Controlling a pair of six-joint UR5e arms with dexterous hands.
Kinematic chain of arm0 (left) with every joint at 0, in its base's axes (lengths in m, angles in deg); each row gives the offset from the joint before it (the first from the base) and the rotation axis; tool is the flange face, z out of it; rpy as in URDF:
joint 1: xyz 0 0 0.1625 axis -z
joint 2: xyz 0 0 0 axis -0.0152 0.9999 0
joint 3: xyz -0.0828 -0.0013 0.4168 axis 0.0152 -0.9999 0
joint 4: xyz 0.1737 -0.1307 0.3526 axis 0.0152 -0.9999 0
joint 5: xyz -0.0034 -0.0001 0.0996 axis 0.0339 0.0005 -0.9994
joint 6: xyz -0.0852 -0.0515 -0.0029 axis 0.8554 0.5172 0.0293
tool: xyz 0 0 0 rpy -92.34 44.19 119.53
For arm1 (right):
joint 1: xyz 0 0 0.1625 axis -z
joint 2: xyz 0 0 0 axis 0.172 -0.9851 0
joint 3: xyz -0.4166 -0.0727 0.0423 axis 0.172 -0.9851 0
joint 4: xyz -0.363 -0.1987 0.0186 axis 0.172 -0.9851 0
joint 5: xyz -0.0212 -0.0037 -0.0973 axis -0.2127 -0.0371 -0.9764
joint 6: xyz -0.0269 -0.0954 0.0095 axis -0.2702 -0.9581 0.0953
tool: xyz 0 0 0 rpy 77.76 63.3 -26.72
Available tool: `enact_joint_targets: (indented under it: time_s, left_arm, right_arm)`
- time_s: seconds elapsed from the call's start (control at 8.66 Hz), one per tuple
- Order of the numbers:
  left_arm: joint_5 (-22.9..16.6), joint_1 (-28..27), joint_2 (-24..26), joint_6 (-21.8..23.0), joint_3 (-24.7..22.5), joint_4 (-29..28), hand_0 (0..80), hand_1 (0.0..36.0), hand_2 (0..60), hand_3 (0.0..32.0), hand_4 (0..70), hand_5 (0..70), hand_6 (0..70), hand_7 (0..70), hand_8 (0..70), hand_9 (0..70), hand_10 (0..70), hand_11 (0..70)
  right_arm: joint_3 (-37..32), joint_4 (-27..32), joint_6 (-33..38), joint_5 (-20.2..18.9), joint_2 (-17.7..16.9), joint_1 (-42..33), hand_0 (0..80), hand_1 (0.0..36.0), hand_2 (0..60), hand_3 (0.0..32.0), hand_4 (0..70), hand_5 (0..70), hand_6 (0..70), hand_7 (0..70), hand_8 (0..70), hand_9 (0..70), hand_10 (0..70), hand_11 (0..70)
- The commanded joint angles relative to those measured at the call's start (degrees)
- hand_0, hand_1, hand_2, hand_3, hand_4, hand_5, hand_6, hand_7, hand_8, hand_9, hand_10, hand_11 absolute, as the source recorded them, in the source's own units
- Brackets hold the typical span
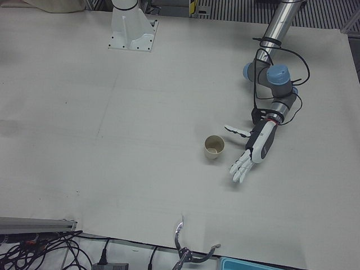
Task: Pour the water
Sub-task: 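Move the left hand toward the beige cup nearest it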
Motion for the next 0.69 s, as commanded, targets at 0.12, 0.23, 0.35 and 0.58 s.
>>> enact_joint_targets:
  time_s: [0.12,0.23,0.35,0.58]
  left_arm:
    - [0.91,-2.18,2.98,4.4,-0.36,5.77,58.3,15.0,0.0,0.0,17.9,1.2,3.5,6.2,0.0,0.0,3.7,7.6]
    - [0.91,-2.26,3.85,8.35,-0.1,9.2,58.6,14.9,0.0,0.0,18.9,3.1,4.3,7.0,0.0,0.0,3.4,7.3]
    - [0.91,-2.18,3.77,9.52,-0.18,9.76,58.7,14.9,0.0,0.0,19.1,4.0,4.7,7.5,0.0,0.1,3.4,7.3]
    - [0.82,-2.18,3.77,9.71,-1.32,10.28,59.6,15.7,0.0,0.0,19.8,7.6,5.1,8.0,0.0,0.2,3.8,7.9]
  right_arm:
    - [-0.67,0.09,0.05,0.0,0.0,-0.05,45.8,14.0,15.8,0.0,4.3,0.0,0.4,0.5,0.0,1.5,0.0,0.0]
    - [-1.37,0.09,0.05,0.09,0.0,0.04,45.7,14.0,15.8,0.0,4.4,0.0,0.4,0.5,0.0,1.6,0.0,0.0]
    - [-1.9,0.17,0.05,0.09,0.61,0.04,45.6,13.9,15.7,0.0,4.3,0.0,0.4,0.4,0.0,1.6,0.0,0.0]
    - [-3.13,0.17,0.05,0.09,1.84,0.04,45.7,13.8,15.6,0.0,4.1,0.0,0.4,0.4,0.0,1.7,0.0,0.0]
